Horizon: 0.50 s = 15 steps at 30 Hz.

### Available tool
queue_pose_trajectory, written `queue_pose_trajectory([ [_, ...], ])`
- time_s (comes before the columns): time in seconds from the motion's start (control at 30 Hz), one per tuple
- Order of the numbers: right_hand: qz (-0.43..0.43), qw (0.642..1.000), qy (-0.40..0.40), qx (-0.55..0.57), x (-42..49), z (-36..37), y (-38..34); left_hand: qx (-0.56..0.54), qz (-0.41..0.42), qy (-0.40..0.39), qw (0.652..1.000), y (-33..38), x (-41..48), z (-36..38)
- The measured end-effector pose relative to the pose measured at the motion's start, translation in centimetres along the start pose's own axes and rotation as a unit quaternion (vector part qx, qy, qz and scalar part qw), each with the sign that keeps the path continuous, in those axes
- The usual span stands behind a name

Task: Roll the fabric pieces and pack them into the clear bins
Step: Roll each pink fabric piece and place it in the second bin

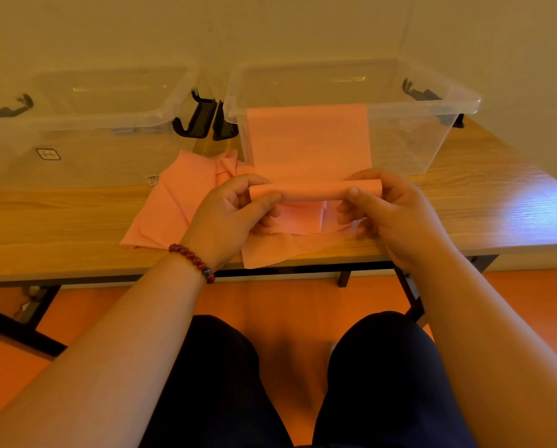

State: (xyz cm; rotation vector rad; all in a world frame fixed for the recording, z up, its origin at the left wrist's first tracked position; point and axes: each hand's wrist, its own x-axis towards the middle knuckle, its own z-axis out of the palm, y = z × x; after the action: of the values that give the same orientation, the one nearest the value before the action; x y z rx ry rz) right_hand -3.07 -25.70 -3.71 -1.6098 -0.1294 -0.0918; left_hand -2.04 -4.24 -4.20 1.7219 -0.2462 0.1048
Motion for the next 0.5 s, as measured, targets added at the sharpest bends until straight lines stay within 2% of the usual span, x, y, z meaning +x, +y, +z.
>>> queue_pose_trajectory([
  [0.13, 0.009, 1.000, -0.016, 0.000, 0.03, -0.14, -0.05, 0.008, 0.000, 0.000, 1.000, 0.06, 0.00, -0.02],
  [0.5, 0.001, 1.000, 0.003, -0.021, 0.01, -0.06, 0.12, -0.008, -0.001, -0.013, 1.000, 0.06, -0.09, -0.07],
])
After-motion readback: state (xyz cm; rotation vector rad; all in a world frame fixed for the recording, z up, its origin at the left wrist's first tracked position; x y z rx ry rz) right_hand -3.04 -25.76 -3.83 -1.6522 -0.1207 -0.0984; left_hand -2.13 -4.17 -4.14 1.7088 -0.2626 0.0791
